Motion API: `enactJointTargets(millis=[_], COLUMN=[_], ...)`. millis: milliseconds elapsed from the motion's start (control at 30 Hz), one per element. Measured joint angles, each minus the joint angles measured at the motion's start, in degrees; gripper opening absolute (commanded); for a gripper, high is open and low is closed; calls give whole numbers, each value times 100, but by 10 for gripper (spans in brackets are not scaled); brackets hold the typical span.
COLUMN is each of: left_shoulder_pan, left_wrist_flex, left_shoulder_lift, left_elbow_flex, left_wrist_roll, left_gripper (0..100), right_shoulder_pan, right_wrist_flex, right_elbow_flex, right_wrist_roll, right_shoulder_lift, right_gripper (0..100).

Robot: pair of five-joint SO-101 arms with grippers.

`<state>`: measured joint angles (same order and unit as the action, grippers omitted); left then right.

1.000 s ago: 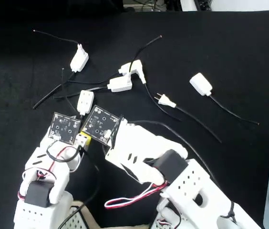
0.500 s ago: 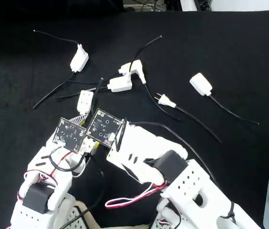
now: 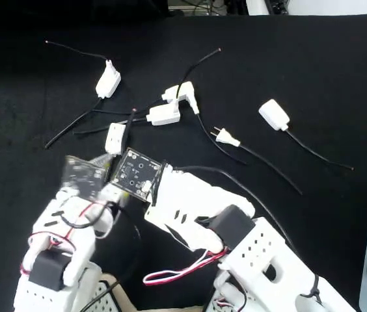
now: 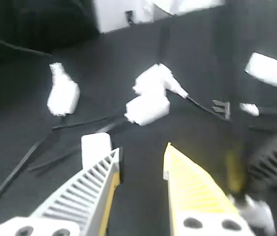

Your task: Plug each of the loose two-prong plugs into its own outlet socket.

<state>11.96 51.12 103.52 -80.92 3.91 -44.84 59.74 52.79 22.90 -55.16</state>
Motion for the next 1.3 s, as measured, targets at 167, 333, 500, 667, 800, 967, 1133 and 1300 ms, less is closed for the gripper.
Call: enactJointTargets(millis=[167, 333, 500, 667, 800, 967, 1133, 1300], left_shoulder_pan=[-220, 141, 545, 668, 651, -290, -633, -668], left_wrist_flex=[0, 0, 79, 360, 378, 378, 378, 79], left_shoulder_lift=[9, 0, 9, 26, 26, 18, 18, -141], left_elbow_flex=[325, 343, 431, 642, 686, 686, 563, 281], left_wrist_roll=[-484, -554, -554, -554, -554, -554, -325, 53], left_gripper=[156, 156, 156, 156, 153, 155, 152, 156], right_shoulder_pan=[18, 18, 18, 18, 18, 404, 976, 1547], right_wrist_flex=[0, 0, 0, 0, 0, 9, 9, -105], right_elbow_flex=[0, 0, 141, 211, 211, 211, 237, 633], right_wrist_roll=[0, -9, -9, 0, 0, -9, -281, -387], right_shoulder_lift=[0, -202, -615, -826, -835, -835, -835, -835], right_gripper=[12, 12, 12, 12, 12, 12, 12, 12])
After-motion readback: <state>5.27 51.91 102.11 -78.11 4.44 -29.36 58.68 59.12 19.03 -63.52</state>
